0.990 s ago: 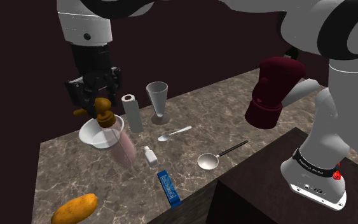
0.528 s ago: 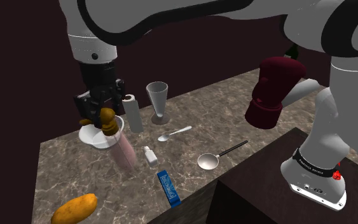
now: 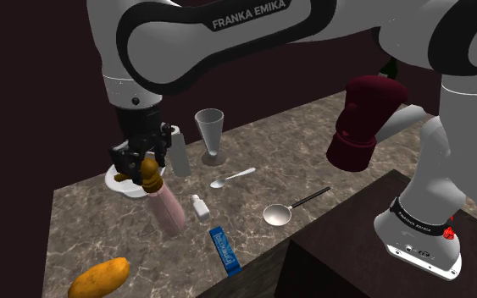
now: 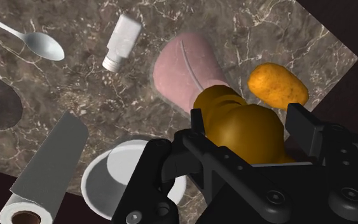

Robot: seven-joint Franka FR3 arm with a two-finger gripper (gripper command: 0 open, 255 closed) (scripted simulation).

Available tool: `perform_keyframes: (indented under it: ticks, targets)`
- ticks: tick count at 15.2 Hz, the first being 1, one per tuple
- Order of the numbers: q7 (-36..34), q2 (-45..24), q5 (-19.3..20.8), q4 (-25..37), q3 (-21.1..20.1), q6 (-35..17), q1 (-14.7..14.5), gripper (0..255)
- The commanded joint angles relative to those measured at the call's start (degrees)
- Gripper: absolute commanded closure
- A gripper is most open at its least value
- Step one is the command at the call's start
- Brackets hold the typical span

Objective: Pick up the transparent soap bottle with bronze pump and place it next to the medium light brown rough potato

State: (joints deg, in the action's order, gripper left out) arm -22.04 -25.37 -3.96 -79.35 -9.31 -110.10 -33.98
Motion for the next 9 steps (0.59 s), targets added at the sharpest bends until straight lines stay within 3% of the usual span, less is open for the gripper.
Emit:
perform_keyframes:
  ticks: [1,8,9]
  targets:
    - [0.12,0.03,-0.04,-1.3,0.0,-1.34,0.02,255]
    - [0.12,0.03,-0.04,-1.3,0.0,-1.34,0.02,255]
    - [0.11,0.02,-0.04,-1.29,0.0,-1.34,0.01,0]
